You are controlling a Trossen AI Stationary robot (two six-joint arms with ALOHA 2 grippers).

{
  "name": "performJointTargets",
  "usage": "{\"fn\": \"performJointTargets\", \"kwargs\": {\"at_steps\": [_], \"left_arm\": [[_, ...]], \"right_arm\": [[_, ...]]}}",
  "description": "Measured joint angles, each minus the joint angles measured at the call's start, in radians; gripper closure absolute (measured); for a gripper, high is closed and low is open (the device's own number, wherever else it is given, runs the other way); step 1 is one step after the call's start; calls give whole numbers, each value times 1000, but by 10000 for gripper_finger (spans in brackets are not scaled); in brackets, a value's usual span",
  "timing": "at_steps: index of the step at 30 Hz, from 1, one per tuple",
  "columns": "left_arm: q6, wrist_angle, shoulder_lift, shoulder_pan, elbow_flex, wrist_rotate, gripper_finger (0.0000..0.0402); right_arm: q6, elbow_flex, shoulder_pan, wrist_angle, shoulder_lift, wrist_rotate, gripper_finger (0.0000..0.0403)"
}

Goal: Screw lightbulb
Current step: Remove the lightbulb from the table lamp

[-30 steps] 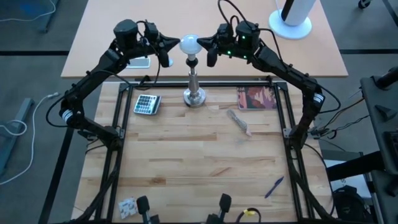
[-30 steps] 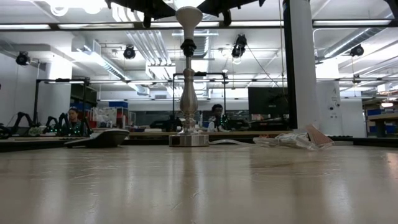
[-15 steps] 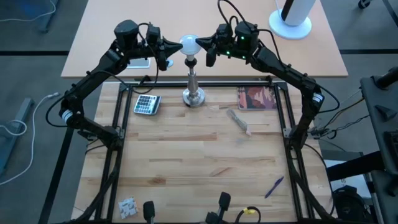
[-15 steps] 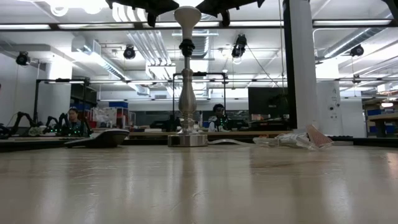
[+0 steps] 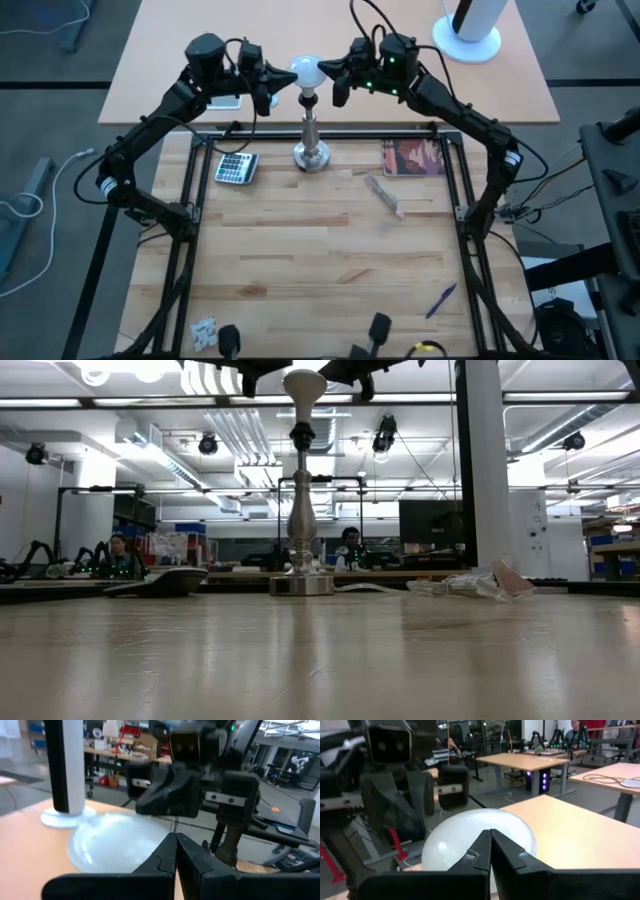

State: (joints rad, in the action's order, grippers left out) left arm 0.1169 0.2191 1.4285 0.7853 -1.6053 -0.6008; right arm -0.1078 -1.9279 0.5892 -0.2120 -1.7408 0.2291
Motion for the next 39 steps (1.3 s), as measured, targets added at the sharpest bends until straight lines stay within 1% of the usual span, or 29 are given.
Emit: {"fn": "performJointTargets", "kwargs": {"at_steps": [3,7,9,12,15,20,24,30,34,39], "left_arm": [[-1,-10,-9,7,-28,6,401],[-22,-13,-7,16,-96,9,401],[-40,-14,-5,21,-132,17,401],[-53,-16,-5,23,-173,56,401],[-64,-15,-5,32,-199,77,401],[-95,-12,-4,43,-204,91,401],[-97,-13,-5,47,-185,106,401],[-67,-10,-4,47,-147,249,401],[-51,-19,-3,48,-141,320,401],[37,-54,14,46,-148,356,401]], "right_arm": [[-5,-41,2,-61,14,-2,403],[12,-103,2,-163,39,-22,403],[22,-119,3,-177,44,-24,403],[18,-132,2,-182,45,-26,403],[-30,-139,6,-197,50,-28,403],[-48,-139,8,-294,53,-31,403],[-59,-139,3,-349,62,-28,403],[-58,-139,5,-423,79,-31,403],[-15,-139,5,-465,93,-30,403],[20,-139,14,-454,97,-28,403]]}}
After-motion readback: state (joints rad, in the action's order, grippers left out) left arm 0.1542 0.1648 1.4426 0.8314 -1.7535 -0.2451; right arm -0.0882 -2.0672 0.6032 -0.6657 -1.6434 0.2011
